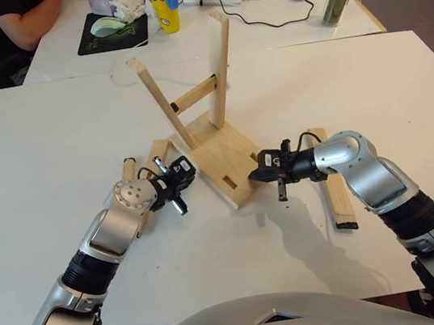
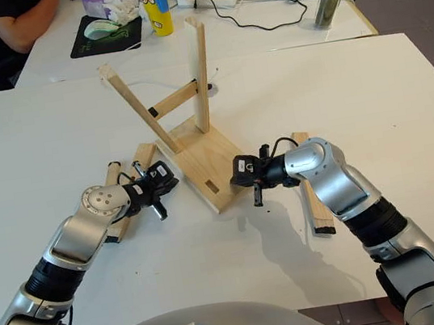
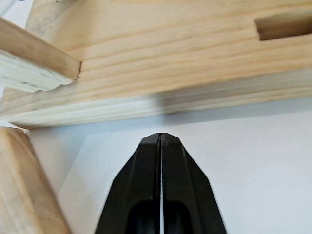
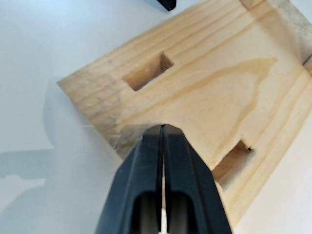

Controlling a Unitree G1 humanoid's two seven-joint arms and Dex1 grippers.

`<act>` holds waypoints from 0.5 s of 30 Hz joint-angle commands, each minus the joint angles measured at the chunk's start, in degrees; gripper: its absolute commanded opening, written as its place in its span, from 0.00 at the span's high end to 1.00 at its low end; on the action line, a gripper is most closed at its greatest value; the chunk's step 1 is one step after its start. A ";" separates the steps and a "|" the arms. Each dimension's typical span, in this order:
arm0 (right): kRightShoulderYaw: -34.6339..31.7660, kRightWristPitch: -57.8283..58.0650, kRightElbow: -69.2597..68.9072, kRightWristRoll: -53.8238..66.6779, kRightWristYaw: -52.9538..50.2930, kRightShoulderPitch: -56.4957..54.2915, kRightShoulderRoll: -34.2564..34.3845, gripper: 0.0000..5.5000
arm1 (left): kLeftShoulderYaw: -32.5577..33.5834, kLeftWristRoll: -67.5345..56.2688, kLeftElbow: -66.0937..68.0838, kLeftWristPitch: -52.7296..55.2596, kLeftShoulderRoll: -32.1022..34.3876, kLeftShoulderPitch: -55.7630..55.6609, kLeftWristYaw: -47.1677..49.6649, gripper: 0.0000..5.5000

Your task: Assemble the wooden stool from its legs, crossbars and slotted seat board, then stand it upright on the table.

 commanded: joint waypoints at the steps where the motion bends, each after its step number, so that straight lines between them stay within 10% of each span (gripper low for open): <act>1: -5.24 3.79 -1.38 4.62 -2.87 -1.60 3.06 1.00 | 0.94 1.03 3.55 -2.11 -0.64 -1.75 0.00 0.99; 7: -13.79 2.52 5.62 3.34 -13.33 -4.78 2.72 1.00 | 1.38 1.71 5.27 -3.32 -1.59 -1.36 0.11 0.99; 15: -4.46 -2.49 12.52 -5.87 -14.20 -2.31 0.14 1.00 | 0.61 3.14 6.91 -3.48 -4.12 -3.07 0.08 0.99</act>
